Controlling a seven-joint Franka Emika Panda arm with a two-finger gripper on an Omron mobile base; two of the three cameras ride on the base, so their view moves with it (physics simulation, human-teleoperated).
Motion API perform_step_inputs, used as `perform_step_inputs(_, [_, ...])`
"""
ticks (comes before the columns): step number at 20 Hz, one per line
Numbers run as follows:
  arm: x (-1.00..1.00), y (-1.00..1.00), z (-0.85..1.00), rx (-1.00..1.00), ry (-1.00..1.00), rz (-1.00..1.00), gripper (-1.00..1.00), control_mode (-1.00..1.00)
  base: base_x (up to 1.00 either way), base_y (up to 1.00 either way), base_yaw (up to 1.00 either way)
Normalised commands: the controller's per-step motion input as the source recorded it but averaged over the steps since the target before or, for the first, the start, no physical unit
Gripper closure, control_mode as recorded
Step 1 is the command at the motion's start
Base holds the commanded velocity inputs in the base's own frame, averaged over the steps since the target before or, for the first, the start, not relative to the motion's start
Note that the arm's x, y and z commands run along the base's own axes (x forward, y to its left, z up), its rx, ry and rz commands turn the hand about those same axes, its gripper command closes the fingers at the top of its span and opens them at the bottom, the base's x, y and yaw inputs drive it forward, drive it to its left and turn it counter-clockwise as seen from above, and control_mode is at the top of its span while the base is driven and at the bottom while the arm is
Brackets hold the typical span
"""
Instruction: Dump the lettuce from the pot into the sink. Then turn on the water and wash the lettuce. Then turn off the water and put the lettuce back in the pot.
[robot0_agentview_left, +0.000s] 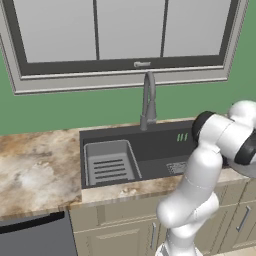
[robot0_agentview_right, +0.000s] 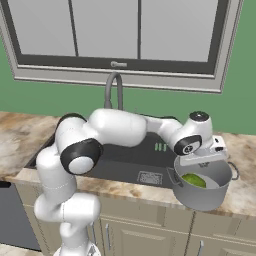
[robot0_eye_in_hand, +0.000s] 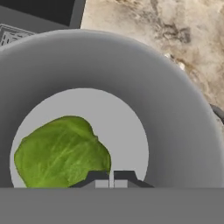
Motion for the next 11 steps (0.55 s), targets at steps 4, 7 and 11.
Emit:
perform_step_inputs(4, [0.0, 0.0, 0.07, 0.0, 0.0, -0.04, -1.0, -1.0, 0.0, 0.0, 0.0])
perform_step_inputs(7, [-0.04, -0.05, 0.19, 0.0, 0.0, -0.05, -1.0, -1.0, 0.0, 0.0, 0.0])
perform_step_inputs(11, [-0.27, -0.06, 0.48, 0.02, 0.0, -0.06, -1.0, -1.0, 0.0, 0.0, 0.0])
